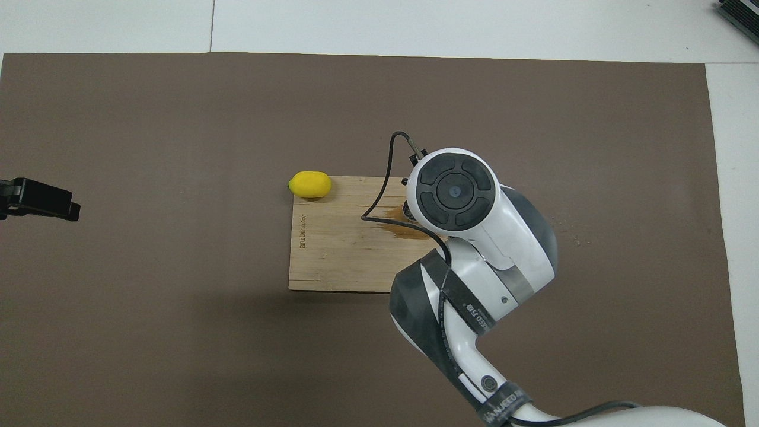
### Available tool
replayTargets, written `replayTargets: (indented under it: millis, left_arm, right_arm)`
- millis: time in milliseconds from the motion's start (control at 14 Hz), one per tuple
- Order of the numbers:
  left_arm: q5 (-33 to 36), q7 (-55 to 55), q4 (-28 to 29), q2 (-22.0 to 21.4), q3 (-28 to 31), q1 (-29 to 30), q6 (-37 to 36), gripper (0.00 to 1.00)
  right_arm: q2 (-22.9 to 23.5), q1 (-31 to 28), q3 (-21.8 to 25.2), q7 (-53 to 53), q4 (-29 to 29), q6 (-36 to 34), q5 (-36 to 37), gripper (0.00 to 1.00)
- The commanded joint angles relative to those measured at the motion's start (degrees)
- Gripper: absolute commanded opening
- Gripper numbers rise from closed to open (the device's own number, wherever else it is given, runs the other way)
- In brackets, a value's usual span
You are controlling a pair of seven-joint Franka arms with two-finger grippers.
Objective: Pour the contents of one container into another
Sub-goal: 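Tilt the clear cup with the right gripper to pour into the metal cup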
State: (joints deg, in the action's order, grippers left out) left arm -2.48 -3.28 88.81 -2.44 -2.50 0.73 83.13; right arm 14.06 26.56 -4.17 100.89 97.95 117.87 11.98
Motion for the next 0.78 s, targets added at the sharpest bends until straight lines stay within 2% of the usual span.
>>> replayTargets:
  millis: [0, 214, 499, 712]
  left_arm:
    - [-0.16, 0.30, 1.54, -1.26, -0.75, 0.94, 0.54, 1.00]
    - [-0.16, 0.29, 1.54, -1.26, -0.75, 0.94, 0.63, 1.00]
    - [-0.16, 0.29, 1.54, -1.26, -0.75, 0.94, 0.54, 1.00]
    - [-0.16, 0.30, 1.54, -1.26, -0.75, 0.94, 0.63, 1.00]
  right_arm:
    - [0.88, -2.12, -0.48, 1.24, -1.53, -0.36, -4.06, 0.00]
    - [1.14, -3.18, -0.57, 1.15, -1.36, -0.19, -4.42, 0.00]
    - [1.50, -5.64, -0.49, 0.89, -1.27, -0.01, -12.75, 0.00]
    - [1.59, -7.83, -0.57, -0.51, 0.40, 1.65, -16.28, 0.00]
